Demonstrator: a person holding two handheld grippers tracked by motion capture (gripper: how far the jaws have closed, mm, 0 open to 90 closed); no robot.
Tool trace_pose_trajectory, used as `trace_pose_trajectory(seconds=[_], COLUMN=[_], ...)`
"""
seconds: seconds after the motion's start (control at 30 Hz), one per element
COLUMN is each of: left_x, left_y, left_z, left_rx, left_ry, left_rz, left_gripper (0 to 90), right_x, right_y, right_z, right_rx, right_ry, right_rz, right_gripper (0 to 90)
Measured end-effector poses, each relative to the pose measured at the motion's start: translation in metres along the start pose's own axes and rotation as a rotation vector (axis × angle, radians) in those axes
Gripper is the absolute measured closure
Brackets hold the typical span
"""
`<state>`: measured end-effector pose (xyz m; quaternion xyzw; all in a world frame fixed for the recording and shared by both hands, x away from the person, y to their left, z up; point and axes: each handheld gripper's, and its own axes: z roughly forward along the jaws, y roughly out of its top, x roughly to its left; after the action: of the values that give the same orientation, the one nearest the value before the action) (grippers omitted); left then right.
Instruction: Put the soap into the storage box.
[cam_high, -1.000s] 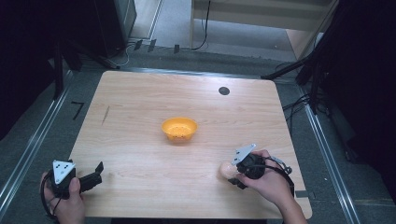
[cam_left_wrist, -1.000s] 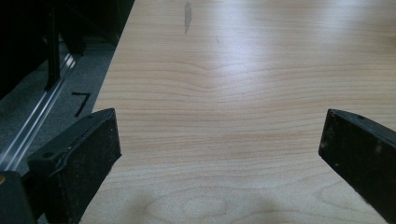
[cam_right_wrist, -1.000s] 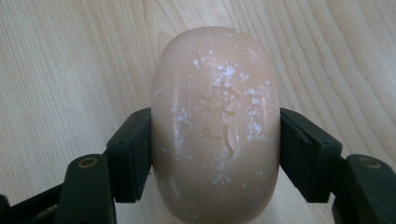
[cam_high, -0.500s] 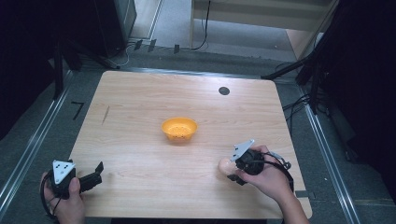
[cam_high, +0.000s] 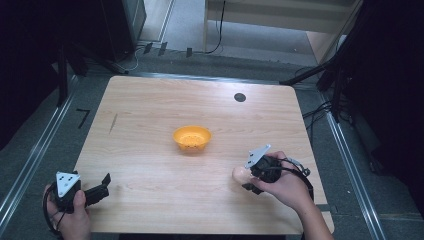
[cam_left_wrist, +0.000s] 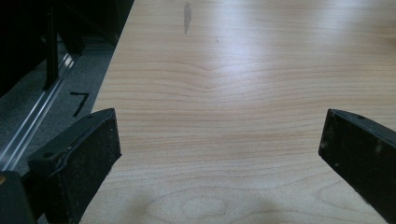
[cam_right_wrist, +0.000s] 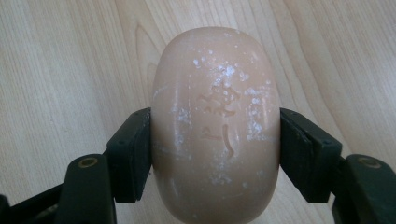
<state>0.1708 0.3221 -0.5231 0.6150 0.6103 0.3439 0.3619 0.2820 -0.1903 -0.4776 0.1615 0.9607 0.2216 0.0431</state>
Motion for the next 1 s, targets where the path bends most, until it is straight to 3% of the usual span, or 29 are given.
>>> trace_pose_trajectory(seconds=[0.63,1.0], left_x=[0.000,0.000], left_y=[0.000,0.000], left_z=[0.000,0.000], left_rx=[0.000,0.000], left_ry=[-0.002,-0.003], left_rz=[-0.005,-0.003], left_gripper=[0.0,0.0], right_x=[-0.016,-0.021], right_y=[0.024,0.044], right_z=[-0.007,-0.007], right_rx=[-0.023,0.018], right_ry=[0.011,0.022], right_rz=[-0.027,-0.057], right_gripper=[33.7,33.7])
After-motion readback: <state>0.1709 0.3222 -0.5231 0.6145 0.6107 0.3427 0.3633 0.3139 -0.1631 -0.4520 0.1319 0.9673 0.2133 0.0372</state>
